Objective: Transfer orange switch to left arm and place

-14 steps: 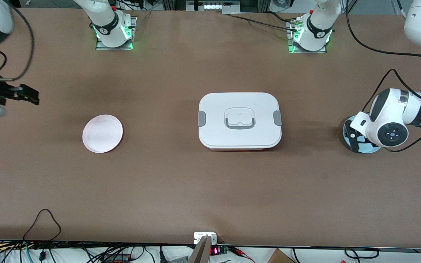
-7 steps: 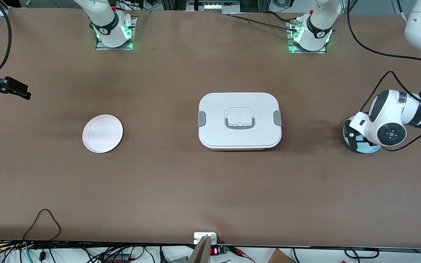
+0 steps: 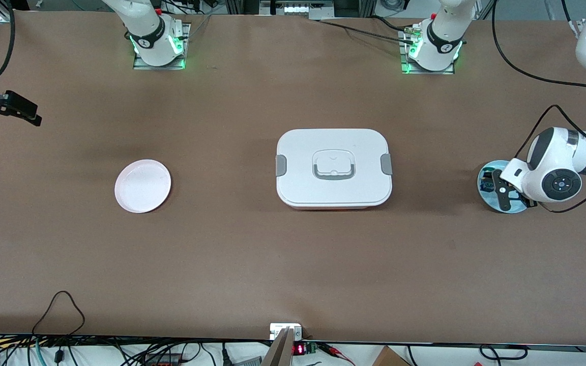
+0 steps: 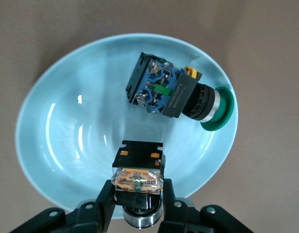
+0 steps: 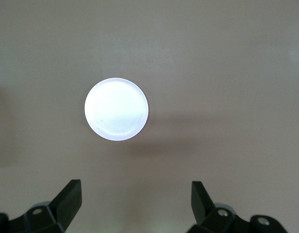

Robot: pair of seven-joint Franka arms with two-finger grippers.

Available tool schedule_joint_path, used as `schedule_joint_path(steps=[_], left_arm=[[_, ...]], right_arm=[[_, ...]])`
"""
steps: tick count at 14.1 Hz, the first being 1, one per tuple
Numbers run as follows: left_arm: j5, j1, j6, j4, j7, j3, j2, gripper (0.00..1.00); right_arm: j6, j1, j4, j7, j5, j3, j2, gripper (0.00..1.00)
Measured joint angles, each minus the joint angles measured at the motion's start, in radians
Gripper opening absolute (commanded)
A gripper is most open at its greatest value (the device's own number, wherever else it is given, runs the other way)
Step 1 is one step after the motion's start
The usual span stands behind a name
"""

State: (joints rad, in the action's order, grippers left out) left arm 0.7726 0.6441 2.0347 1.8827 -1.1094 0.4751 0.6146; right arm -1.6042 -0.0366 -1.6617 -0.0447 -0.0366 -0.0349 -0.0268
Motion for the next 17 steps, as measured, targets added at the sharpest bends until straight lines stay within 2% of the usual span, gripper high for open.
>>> schedule_joint_path(steps=[1, 2, 7, 10, 13, 17], left_arm=[[0.004, 0.003, 0.007, 0.006, 0.0, 0.0, 0.004, 0.73], [0.011, 0.003, 0.009, 0.008, 0.0, 0.002, 0.007, 1.0], [0.022, 0.005, -0.022, -0.011, 0.0, 0.039, -0.018, 1.0], [-0.081, 0.004, -0.198, -0.063, 0.006, 0.129, -0.095, 1.0], [-0.235, 0.001, -0.413, -0.186, 0.065, 0.197, -0.154, 1.0], [-0.36, -0.004, -0.626, -0.339, 0.395, 0.322, -0.161, 1.0]], right_arm=[[0.001, 0.0, 0.001, 0.0, 0.0, 0.0, 0.0, 1.0], [0.001, 0.0, 0.001, 0.0, 0.0, 0.0, 0.0, 1.0], [0.01, 0.001, 0.004, -0.001, 0.001, 0.002, 0.0, 1.0], [0.011, 0.001, 0.012, -0.001, 0.001, 0.003, 0.0, 1.0], [0.012, 0.001, 0.013, -0.001, 0.001, 0.004, 0.0, 1.0], [0.012, 0.001, 0.016, -0.001, 0.002, 0.004, 0.0, 1.0]])
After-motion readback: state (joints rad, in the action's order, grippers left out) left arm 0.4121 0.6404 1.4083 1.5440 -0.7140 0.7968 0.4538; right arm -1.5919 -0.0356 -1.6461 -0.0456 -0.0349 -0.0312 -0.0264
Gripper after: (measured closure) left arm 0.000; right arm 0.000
